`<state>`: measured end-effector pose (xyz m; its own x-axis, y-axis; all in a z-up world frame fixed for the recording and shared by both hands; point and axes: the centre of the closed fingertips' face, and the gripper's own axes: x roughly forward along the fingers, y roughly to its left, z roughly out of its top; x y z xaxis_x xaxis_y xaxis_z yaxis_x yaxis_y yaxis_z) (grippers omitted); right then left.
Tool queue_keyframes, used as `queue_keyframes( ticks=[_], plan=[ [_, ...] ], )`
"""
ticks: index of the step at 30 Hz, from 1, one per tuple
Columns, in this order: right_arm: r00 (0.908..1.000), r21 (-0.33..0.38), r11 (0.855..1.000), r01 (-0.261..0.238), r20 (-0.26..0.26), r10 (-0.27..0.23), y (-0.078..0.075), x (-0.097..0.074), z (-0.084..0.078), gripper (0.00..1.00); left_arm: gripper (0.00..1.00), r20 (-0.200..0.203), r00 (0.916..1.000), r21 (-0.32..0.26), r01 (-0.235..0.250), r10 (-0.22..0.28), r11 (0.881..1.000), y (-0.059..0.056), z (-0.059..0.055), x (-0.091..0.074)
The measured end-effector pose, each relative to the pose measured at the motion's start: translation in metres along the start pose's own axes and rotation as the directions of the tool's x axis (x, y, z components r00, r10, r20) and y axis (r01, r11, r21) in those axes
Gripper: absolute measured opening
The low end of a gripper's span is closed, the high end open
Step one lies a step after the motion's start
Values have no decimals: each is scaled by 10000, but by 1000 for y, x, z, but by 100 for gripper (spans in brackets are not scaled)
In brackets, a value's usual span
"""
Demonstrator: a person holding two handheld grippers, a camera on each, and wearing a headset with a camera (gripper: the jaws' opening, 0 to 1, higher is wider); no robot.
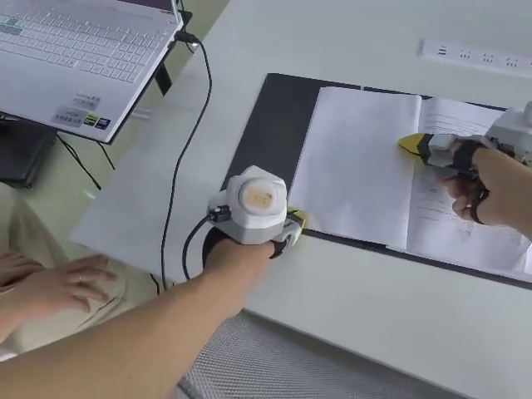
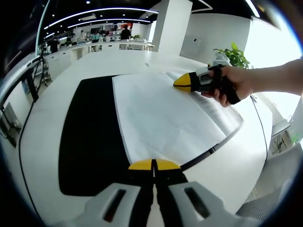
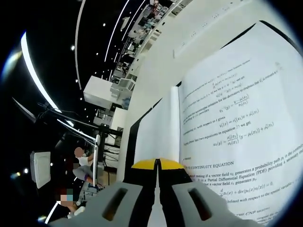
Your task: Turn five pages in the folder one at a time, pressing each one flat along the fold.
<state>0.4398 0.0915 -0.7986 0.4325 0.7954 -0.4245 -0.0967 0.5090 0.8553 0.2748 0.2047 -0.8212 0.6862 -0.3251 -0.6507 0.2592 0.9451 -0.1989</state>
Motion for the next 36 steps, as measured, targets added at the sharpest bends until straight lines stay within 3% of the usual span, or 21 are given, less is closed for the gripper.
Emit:
queue_keyframes(
  ticks=[8,17,29,36],
  plan=[
    [9978,1067,9940,-220,650,151,-6,11,24,0,0,-1,10000,113,-20,20,9999,-1,0,-1],
    [9903,1409,9900,-110,1383,-87,-12,24,55,0,0,58,10000,224,-46,45,9997,-2,0,-3],
    [9843,716,9968,365,1697,-482,-17,36,84,0,0,125,9999,270,-64,60,9996,-1,0,-1],
    [9919,312,9984,471,1167,-504,-15,33,74,0,0,157,9999,293,-77,72,9995,-1,0,-2]
  ],
)
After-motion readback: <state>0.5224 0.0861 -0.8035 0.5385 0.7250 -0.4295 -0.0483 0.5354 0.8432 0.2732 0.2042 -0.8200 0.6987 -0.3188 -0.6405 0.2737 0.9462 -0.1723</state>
